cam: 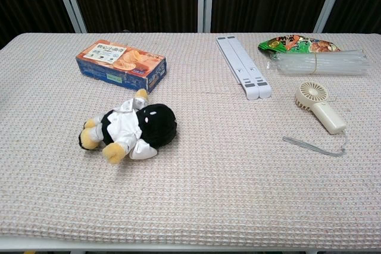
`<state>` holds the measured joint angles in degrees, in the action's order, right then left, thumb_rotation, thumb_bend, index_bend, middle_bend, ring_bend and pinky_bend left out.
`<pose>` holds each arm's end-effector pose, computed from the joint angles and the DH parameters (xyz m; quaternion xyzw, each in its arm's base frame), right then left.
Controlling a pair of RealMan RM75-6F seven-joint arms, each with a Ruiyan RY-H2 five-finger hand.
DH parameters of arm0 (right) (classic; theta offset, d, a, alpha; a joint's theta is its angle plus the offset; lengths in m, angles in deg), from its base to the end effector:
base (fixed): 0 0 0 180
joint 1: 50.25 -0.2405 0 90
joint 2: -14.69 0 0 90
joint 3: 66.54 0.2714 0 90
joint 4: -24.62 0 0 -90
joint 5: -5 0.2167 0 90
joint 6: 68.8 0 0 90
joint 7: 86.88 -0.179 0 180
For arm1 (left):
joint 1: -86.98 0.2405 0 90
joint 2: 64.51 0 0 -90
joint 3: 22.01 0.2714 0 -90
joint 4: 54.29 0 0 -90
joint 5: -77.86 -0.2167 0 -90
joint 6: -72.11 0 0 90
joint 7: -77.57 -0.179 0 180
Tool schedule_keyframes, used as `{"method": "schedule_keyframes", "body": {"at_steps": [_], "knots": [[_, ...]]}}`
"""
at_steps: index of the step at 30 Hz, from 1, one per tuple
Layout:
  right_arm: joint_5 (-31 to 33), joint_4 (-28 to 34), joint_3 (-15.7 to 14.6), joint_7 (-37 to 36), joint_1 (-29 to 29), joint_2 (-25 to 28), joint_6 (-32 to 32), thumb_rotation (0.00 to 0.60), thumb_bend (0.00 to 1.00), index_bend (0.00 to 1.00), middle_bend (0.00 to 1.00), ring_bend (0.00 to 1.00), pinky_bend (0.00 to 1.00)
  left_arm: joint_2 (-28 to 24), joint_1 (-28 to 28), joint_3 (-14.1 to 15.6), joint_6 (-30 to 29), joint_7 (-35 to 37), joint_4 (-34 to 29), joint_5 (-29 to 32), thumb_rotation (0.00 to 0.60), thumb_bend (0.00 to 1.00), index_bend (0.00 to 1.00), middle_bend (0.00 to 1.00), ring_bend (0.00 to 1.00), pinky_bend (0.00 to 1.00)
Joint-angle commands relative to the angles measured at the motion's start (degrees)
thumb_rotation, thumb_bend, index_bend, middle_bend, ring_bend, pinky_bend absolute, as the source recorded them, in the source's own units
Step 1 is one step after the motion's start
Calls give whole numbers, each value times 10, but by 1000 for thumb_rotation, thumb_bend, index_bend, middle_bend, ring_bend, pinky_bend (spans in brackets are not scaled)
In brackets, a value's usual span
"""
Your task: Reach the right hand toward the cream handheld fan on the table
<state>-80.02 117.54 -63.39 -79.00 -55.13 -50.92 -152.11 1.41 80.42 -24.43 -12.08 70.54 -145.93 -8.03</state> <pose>-0.3269 -0.2185 0.1463 0.6147 -0.3684 0.3493 0.6037 -0.3224 0.2257 0.1461 -0.6234 -0.3542 -0.3606 0.5966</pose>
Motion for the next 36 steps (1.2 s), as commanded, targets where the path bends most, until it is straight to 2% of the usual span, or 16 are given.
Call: {"method": "schedule_keyframes", "body": {"at_steps": [1,16,18,19,20,21,23,24,30,31,33,35,36], "knots": [[2,0,-1,1,1,0,1,600,237,0,0,0,0,0,-1,-1,-1,1,0,-2,600,34,127,65,6,212],[2,8,0,-4,-1,1,4,600,238,0,0,0,0,-11,-8,-4,4,-8,-15,-2,600,34,127,65,6,212],[-1,10,-2,0,-3,4,8,600,269,0,0,0,0,-9,-7,-2,4,-7,-14,-3,600,34,127,65,6,212],[-1,11,-1,2,-4,6,10,600,321,0,0,0,0,-8,-7,-2,4,-7,-12,-4,600,34,127,65,6,212],[1,12,-1,4,-5,8,11,600,433,0,0,0,0,-6,-7,-1,5,-6,-10,-3,600,34,127,65,6,212],[4,15,1,7,-6,10,13,600,570,0,0,0,0,-4,-7,0,6,-5,-9,-3,600,34,127,65,6,212],[16,23,5,12,-7,10,18,600,910,0,0,0,0,-2,-6,2,8,-3,-7,-3,600,34,127,65,6,212],[26,34,6,12,-9,11,26,600,990,0,0,0,0,-1,-7,4,8,-2,-6,-4,600,34,127,65,6,212],[45,59,4,12,-20,17,59,600,1000,0,0,6,113,-4,-9,0,7,5,-1,-5,600,34,127,65,6,212],[44,60,3,14,-21,17,60,600,1000,0,0,47,166,-4,-9,0,6,7,0,-5,600,34,127,65,6,213],[40,59,5,17,-24,11,57,600,1000,0,33,237,354,-4,-8,1,6,9,2,-5,600,34,127,65,6,213],[33,56,4,18,-26,7,57,600,1000,0,170,482,575,-4,-7,2,7,12,5,-4,600,34,127,65,6,213],[30,55,3,23,-28,6,59,600,1000,0,285,562,637,-4,-7,2,7,14,7,-3,600,34,127,65,6,213]]}}
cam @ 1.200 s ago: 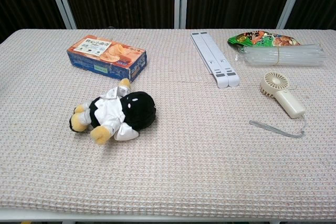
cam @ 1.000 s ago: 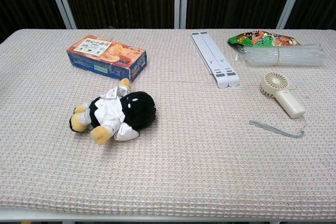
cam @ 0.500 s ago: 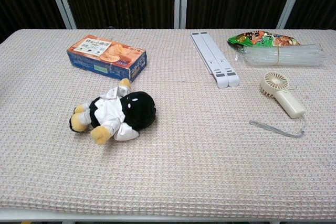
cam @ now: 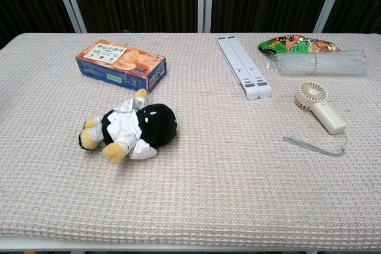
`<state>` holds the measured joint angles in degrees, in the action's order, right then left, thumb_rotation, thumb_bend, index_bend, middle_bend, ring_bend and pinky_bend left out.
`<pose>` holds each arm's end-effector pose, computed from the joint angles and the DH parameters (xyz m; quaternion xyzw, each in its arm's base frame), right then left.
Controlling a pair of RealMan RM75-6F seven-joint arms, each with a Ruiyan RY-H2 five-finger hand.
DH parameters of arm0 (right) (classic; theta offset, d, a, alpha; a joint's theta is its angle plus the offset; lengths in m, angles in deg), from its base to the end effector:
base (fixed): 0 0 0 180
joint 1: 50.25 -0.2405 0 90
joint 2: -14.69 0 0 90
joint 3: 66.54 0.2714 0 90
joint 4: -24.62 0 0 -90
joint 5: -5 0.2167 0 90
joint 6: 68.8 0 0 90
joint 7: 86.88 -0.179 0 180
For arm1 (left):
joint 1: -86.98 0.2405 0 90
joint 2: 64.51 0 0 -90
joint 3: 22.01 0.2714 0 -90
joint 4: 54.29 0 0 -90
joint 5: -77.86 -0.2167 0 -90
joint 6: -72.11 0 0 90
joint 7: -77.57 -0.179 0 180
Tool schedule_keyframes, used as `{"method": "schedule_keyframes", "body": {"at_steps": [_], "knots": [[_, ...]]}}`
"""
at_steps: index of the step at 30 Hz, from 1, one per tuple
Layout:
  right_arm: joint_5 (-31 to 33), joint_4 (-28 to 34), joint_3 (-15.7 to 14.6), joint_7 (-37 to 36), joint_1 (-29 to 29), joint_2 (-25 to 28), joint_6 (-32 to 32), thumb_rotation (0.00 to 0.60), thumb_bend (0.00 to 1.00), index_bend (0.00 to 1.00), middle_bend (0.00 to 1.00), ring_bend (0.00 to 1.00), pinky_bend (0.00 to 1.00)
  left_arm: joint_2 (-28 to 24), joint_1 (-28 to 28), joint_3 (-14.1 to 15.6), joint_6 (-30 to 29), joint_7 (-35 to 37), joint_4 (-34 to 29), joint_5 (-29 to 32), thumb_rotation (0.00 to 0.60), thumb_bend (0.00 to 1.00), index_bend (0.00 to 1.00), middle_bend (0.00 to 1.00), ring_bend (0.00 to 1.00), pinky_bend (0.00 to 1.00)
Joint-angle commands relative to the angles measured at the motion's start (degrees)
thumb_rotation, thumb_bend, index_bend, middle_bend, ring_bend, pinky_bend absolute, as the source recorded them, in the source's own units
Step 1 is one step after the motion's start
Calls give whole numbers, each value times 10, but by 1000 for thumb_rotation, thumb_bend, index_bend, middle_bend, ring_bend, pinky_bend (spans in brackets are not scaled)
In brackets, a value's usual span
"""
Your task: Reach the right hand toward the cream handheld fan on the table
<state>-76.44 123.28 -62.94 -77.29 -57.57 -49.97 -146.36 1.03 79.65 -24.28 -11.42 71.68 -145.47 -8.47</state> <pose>-0.3118 -0.2302 0.1299 0.6206 -0.4118 0.3412 0.5735 -0.3215 0.2296 0.1464 -0.6295 -0.3536 -0.3633 0.5888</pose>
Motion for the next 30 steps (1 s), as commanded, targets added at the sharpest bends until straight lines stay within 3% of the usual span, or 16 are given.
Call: {"method": "schedule_keyframes", "body": {"at_steps": [1,3,5,8,17,30], "knots": [[-7,-3,-3,10,-5,-4,4,600,1000,0,394,611,669,0,1,1,0,4,3,2,600,34,127,65,6,214],[-6,1,-7,16,-9,-4,15,600,1000,0,624,690,710,2,2,2,0,6,5,2,600,34,127,65,6,214],[-6,2,-9,21,-12,-6,21,600,1000,0,718,725,723,3,3,2,-1,7,8,2,600,34,127,65,6,214],[-7,1,-10,31,-18,-14,27,600,1000,0,778,759,731,4,2,2,1,7,10,3,600,34,127,65,6,214],[34,9,-8,90,-55,-44,92,600,1000,0,790,767,734,8,0,4,7,9,16,4,600,34,127,65,6,215],[177,16,-1,188,-109,-87,181,600,1000,0,790,766,734,13,-2,2,17,14,33,16,600,34,127,65,6,215]]}}
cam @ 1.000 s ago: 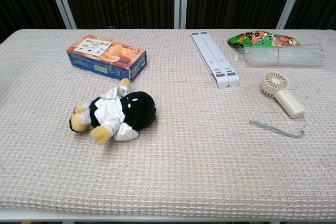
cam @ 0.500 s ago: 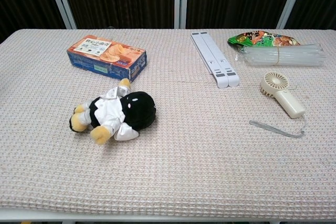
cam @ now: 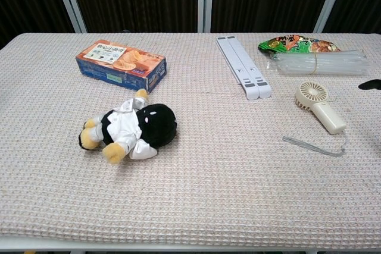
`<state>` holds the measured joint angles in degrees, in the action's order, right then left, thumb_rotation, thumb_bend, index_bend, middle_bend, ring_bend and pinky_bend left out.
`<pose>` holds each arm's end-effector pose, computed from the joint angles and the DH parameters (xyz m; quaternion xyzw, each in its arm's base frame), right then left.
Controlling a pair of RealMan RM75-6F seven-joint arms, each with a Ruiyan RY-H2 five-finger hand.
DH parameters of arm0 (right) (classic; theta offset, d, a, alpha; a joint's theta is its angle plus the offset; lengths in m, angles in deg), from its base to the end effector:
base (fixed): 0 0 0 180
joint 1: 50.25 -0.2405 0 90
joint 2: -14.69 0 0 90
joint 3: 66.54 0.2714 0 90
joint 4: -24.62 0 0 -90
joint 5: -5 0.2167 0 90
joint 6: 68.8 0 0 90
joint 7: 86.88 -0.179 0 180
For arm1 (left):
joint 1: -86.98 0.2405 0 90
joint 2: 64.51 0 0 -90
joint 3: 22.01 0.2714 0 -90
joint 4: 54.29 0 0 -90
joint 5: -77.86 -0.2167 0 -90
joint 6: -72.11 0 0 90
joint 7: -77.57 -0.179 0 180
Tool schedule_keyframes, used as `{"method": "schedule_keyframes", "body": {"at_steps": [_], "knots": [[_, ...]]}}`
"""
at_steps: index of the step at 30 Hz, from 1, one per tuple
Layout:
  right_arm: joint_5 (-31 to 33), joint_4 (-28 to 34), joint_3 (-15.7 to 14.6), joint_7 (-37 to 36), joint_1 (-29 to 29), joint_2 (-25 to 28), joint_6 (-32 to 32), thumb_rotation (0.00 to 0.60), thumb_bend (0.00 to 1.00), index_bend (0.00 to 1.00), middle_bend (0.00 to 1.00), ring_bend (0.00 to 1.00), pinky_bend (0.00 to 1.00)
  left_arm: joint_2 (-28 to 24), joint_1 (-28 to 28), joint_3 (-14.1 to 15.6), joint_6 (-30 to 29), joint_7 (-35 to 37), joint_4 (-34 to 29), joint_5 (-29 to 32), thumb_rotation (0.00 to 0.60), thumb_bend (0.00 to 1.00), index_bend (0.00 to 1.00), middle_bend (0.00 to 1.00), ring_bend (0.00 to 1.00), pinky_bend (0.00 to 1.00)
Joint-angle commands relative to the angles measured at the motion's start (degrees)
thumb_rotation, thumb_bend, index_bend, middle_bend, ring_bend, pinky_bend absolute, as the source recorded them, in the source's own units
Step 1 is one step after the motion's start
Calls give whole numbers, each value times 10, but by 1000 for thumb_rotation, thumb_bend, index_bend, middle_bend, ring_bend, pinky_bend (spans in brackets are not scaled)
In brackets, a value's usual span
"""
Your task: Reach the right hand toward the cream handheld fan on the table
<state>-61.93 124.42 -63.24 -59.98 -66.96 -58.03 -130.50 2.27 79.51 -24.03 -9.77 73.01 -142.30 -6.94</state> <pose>-0.2952 -0.2583 0.0386 0.6998 -0.4475 0.2300 0.5072 -0.3374 0.2307 0.1413 -0.6286 -0.3655 -0.3464 0.5927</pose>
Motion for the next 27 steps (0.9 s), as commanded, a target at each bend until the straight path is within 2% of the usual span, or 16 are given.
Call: {"method": "schedule_keyframes", "body": {"at_steps": [1,13,27], "knots": [[42,4,3,17,-20,-8,29,600,1000,0,790,767,734,1,-1,-1,2,1,2,2,600,34,127,65,6,215],[118,-12,8,51,-67,-35,54,600,1000,0,790,766,735,7,-1,-3,6,7,14,11,600,33,127,65,6,215],[182,-16,5,81,-107,-51,52,600,1000,0,790,766,735,4,2,-5,4,12,18,18,600,34,127,65,6,216]]}}
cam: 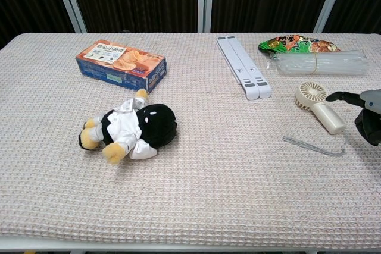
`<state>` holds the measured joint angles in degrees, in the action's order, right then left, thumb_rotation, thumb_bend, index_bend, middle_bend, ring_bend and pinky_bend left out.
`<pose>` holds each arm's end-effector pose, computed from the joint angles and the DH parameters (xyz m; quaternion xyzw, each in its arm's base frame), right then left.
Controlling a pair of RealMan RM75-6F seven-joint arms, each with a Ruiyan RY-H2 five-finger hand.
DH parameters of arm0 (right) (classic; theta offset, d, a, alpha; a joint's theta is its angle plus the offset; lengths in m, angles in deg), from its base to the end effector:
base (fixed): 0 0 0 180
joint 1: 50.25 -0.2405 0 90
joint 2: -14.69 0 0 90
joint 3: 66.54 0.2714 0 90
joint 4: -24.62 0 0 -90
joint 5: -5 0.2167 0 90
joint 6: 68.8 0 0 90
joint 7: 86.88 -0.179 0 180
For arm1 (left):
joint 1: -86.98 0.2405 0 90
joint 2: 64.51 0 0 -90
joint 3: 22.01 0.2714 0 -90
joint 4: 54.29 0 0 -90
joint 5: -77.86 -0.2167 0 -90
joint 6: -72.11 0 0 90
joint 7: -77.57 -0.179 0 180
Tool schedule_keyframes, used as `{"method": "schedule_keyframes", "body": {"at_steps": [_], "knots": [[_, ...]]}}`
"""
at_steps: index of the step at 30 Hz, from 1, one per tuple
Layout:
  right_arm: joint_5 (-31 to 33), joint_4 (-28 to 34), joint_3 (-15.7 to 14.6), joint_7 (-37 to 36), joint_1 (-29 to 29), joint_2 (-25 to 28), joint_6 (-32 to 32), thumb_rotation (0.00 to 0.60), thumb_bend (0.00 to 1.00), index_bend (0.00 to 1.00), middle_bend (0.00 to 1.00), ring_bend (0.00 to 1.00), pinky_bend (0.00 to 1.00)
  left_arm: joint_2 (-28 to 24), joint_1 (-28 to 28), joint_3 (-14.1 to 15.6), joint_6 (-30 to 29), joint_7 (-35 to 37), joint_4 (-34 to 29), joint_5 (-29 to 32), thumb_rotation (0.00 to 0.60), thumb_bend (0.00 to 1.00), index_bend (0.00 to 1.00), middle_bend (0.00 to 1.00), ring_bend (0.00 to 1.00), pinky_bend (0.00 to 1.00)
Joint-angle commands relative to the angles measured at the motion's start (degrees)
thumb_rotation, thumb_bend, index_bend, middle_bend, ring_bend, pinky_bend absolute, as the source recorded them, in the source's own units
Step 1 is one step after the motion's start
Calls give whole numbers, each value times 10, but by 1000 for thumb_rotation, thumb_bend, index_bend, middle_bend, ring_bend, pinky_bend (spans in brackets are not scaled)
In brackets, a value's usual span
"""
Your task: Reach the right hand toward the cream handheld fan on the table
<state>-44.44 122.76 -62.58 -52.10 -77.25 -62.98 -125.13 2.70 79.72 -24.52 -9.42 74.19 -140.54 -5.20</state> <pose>-0.2798 -0.2946 -0.0012 0.7118 -0.4774 0.1812 0.4822 -0.3484 0.2320 0.1450 -0.6167 -0.3728 -0.3407 0.6039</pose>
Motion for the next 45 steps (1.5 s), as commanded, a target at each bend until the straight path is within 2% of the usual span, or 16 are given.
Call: {"method": "schedule_keyframes", "body": {"at_steps": [1,19,29,38,41,45], "knots": [[10,0,-2,2,-6,-2,-1,600,1000,0,790,766,735,0,0,0,0,1,1,1,600,34,127,65,6,216],[51,-18,-19,-15,-37,-9,24,600,1000,0,790,766,735,-1,-1,-2,2,-6,-3,4,600,34,128,65,6,216],[78,-26,-16,-57,-55,1,66,600,1000,0,790,766,735,-4,-1,-2,1,-6,-5,4,600,34,127,65,6,215],[16,20,-13,-84,-40,32,5,600,1000,0,790,766,735,-6,0,-3,-3,-5,-9,1,600,34,128,65,6,215],[-19,42,-18,-86,-26,51,-32,600,1000,0,790,766,735,-7,0,-4,-6,-6,-12,-1,600,34,128,65,6,216],[-96,67,-33,-84,10,77,-116,600,1000,0,790,766,735,-10,1,-3,-10,-9,-18,-4,600,34,127,65,6,216]]}}
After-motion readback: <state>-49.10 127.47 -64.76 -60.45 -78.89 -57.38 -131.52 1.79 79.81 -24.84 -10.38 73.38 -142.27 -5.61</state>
